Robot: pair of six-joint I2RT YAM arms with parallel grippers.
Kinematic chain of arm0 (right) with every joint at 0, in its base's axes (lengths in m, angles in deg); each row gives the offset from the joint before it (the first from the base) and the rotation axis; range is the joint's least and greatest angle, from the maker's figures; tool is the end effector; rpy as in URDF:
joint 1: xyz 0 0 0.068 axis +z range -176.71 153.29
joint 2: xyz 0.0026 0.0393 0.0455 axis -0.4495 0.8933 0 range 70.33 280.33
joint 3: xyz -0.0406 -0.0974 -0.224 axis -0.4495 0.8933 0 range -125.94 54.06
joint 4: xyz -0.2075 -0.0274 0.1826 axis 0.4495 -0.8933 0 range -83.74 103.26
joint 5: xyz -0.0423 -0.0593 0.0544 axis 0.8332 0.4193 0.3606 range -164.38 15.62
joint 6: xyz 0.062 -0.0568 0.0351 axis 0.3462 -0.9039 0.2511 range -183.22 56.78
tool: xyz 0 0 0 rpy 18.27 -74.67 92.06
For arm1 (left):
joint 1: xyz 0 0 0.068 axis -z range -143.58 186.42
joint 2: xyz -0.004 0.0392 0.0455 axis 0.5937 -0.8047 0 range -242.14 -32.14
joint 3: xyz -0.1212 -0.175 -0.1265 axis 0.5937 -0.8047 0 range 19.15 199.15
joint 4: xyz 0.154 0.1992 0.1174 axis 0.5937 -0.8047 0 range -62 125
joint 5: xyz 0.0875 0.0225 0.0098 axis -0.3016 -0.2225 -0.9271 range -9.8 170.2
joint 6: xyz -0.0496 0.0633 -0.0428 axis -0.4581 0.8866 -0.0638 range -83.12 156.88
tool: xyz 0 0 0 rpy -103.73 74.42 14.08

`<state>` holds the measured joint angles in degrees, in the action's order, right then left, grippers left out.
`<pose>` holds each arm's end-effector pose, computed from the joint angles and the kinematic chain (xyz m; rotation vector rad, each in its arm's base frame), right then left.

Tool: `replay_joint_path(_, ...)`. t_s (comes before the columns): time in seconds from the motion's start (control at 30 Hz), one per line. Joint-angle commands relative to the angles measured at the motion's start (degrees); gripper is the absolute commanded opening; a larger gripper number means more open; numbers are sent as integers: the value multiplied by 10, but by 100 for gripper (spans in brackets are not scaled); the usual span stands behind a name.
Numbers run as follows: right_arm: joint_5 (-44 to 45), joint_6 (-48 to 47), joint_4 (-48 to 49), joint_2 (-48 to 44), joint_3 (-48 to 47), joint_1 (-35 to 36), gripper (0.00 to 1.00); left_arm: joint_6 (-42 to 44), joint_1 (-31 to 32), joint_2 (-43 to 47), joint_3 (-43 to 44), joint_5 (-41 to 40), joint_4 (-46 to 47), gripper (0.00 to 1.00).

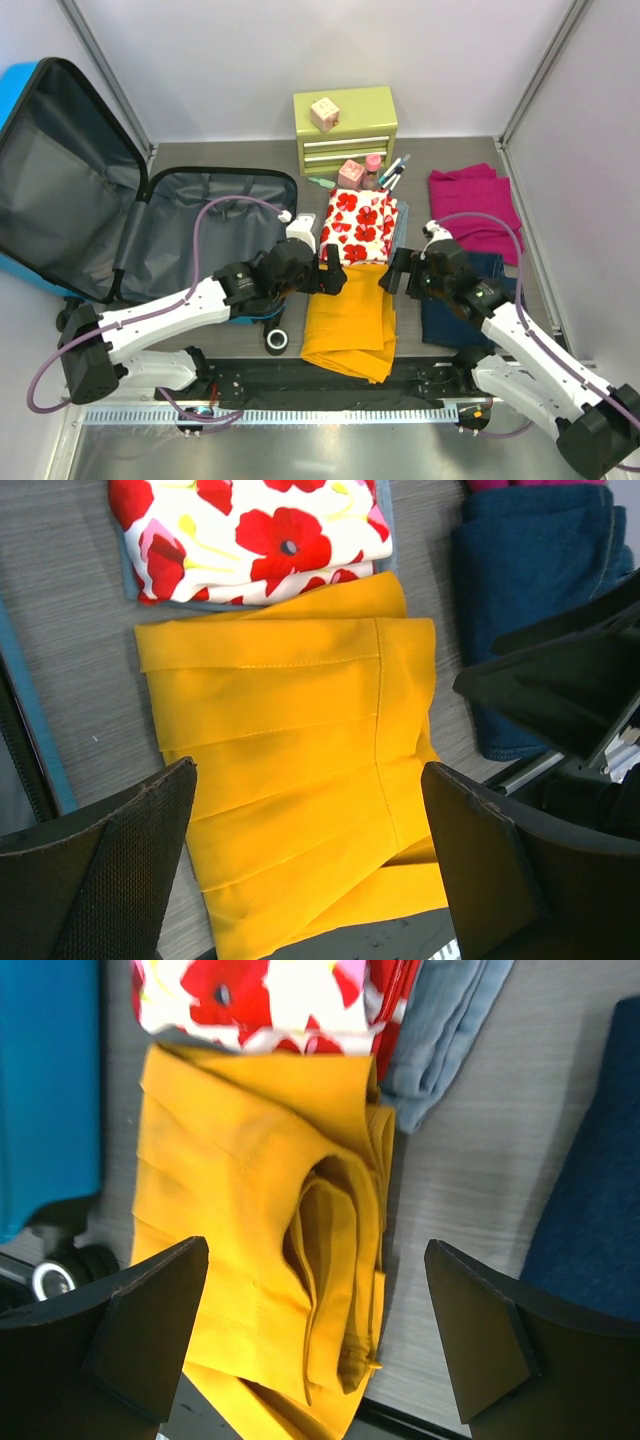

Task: Pack the luggage
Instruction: Pick up the clothes at the center of the board.

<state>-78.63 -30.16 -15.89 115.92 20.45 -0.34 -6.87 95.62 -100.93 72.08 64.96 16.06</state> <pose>0.2120 0.1119 0.1854 0.0982 2.3636 0.6090 0.1865 -0.2709 0.2340 0.1463 2.2458 -0.7311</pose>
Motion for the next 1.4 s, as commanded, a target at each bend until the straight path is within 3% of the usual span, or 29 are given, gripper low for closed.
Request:
replay_joint_path(0.0,107,53,8,27,5,74,95,-13,2,-6,-8,-16,19,94)
replay_joint_path(0.13,145,74,21,84,13,124,95,-10,3,-16,-5,-17,10,95)
replay_joint_path(0.33,163,87,39,135,26,138,91,-3,2,-23,-6,-19,-1,97)
replay_joint_path(0.7,91,88,125,180,68,138,78,1,2,-25,-12,-22,-6,98)
replay_joint_path(0.8,81,91,136,187,78,139,68,0,2,-22,-16,-25,-7,99)
replay_joint_path(0.87,77,92,139,192,81,139,54,-2,2,-23,-18,-26,-7,99)
replay_joint_path(0.9,77,92,139,192,81,139,45,-3,2,-24,-20,-26,-7,99)
replay_joint_path(0.93,78,92,139,193,82,140,26,-4,2,-25,-22,-26,-6,99)
replay_joint_path(1.03,97,95,126,182,76,138,1,-6,2,-33,-24,-27,-3,99)
replay_joint_path(1.37,238,71,-51,137,4,100,1,-5,2,-114,-16,-7,31,94)
